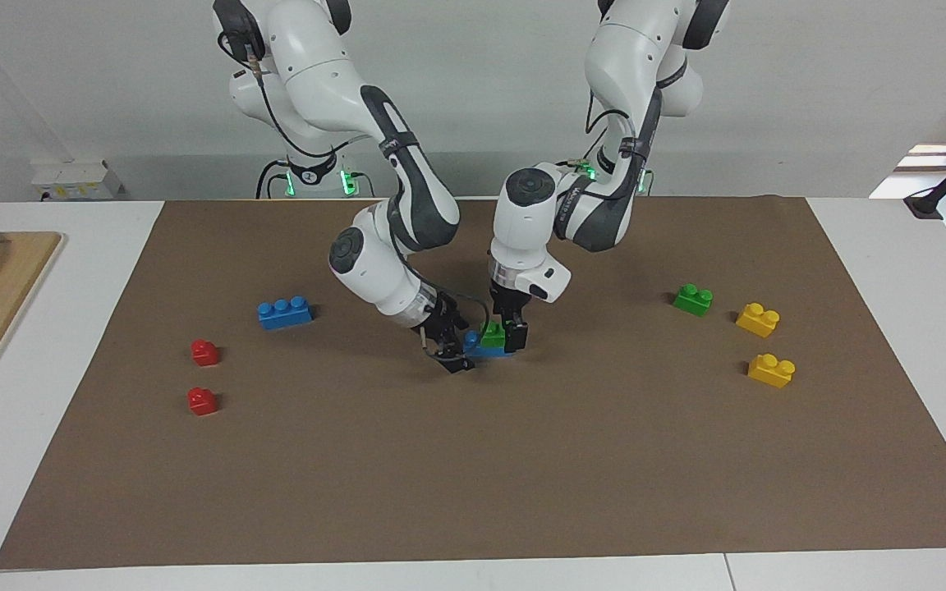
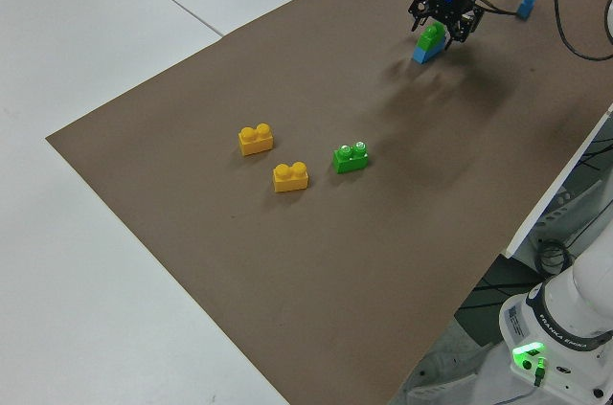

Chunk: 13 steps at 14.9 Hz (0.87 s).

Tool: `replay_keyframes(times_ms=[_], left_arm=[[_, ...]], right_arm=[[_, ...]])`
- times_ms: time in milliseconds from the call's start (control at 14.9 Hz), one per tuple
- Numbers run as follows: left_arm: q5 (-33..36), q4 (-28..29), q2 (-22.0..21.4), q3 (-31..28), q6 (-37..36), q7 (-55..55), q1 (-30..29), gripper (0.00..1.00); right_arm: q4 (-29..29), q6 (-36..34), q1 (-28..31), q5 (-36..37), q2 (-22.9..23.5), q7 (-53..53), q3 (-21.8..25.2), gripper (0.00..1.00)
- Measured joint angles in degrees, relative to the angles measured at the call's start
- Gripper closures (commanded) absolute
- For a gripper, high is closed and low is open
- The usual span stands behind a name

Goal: Remove green block with left arm and hold with right
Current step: 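Grasp the green end with the left gripper while the right gripper grasps blue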

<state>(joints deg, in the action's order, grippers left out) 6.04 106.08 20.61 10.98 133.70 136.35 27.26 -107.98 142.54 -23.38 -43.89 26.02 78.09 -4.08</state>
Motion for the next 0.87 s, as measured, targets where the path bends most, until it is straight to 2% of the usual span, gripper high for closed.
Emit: replay_keyframes(times_ms=[134, 402, 536, 603, 670, 804, 871], left_arm=[[0.0, 0.0, 0.0, 0.0, 0.0, 0.0, 0.0, 0.00], [0.1, 0.0, 0.0, -0.1, 0.1, 0.0, 0.0, 0.00], [0.4, 0.0, 0.0, -0.2, 0.1, 0.0, 0.0, 0.00], [0.6, 0.0, 0.0, -0.3, 0.1, 0.0, 0.0, 0.00], [0.6, 0.0, 0.0, -0.3, 0.1, 0.0, 0.0, 0.00], [0.8, 0.0, 0.0, -0.3, 0.1, 0.0, 0.0, 0.00], [0.8, 0.0, 0.0, -0.3, 0.1, 0.0, 0.0, 0.00]], right_arm=[[0.0, 0.4, -0.1, 0.0, 0.4, 0.1, 0.0, 0.07], [0.0, 0.9, -0.2, 0.0, 0.6, 0.1, 0.0, 0.25], [0.0, 1.6, -0.4, 0.0, 0.8, 0.1, 0.0, 0.42], [0.0, 1.7, -0.6, 0.0, 1.0, 0.1, 0.0, 0.49], [0.0, 1.9, -0.7, 0.0, 1.2, 0.1, 0.0, 0.51], [0.0, 2.2, -0.8, 0.0, 1.4, 0.1, 0.0, 0.66], [0.0, 2.3, -0.8, 0.0, 1.4, 0.1, 0.0, 0.85]])
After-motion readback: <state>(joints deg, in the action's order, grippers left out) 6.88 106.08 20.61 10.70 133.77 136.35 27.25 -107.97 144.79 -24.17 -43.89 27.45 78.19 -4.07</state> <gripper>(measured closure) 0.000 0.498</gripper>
